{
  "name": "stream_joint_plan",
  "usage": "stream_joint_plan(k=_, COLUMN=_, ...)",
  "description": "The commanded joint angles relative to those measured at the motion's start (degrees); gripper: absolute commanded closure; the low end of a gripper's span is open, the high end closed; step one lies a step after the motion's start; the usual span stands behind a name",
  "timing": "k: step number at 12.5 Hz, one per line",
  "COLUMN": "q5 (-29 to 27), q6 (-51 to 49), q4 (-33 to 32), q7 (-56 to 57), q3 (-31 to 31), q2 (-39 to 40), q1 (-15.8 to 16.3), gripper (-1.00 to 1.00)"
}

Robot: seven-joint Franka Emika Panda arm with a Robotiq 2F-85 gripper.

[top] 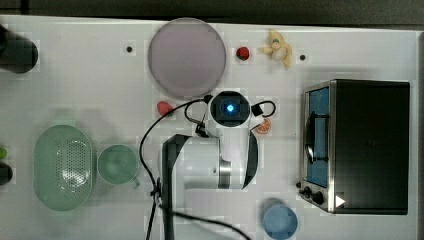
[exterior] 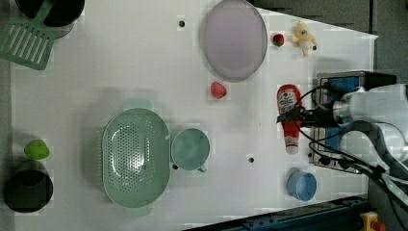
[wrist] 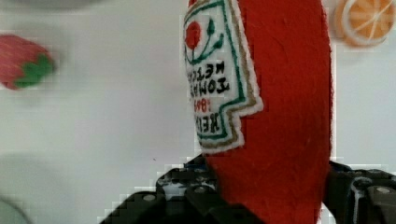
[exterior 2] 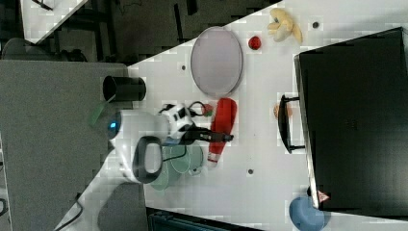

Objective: Pick ketchup from plate and place it on table.

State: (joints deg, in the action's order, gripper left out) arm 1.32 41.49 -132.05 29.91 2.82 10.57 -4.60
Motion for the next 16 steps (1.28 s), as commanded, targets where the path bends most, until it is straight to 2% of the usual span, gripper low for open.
stream_joint_plan(k=1, q5=0.05, q6=4.82, q4=1.61, q7=-3.43, q3=-1.21, q2=1.22, q1=-0.73, gripper=-0.23)
stream_joint_plan(k=2, q5=0.04, q6=6.06, q4=1.48, q7=-3.45, q3=-1.21, q2=2.42, q1=-0.77, gripper=-0.31)
stream_joint_plan(k=5, q5=0.04, q6=9.62, q4=0.66, q7=-3.44, q3=-1.19, q2=5.04, q1=-0.81, gripper=-0.96)
stream_joint_plan(k=9, q5=-0.06, q6=10.82, q4=0.83, q7=-4.75, q3=-1.21, q2=2.43, q1=-0.82, gripper=-1.00)
stream_joint_plan(k=11, q5=-0.11, q6=8.74, q4=1.47, q7=-10.88, q3=-1.33, q2=-1.11, q1=-1.04, gripper=-1.00)
stream_joint_plan(k=14, q5=-0.15, q6=0.91, q4=4.80, q7=-25.03, q3=-1.25, q2=-7.35, q1=-1.26, gripper=-1.00)
stream_joint_plan(k=16, q5=-0.15, q6=-8.96, q4=8.95, q7=-29.45, q3=-1.25, q2=-11.17, q1=-1.27, gripper=-1.00)
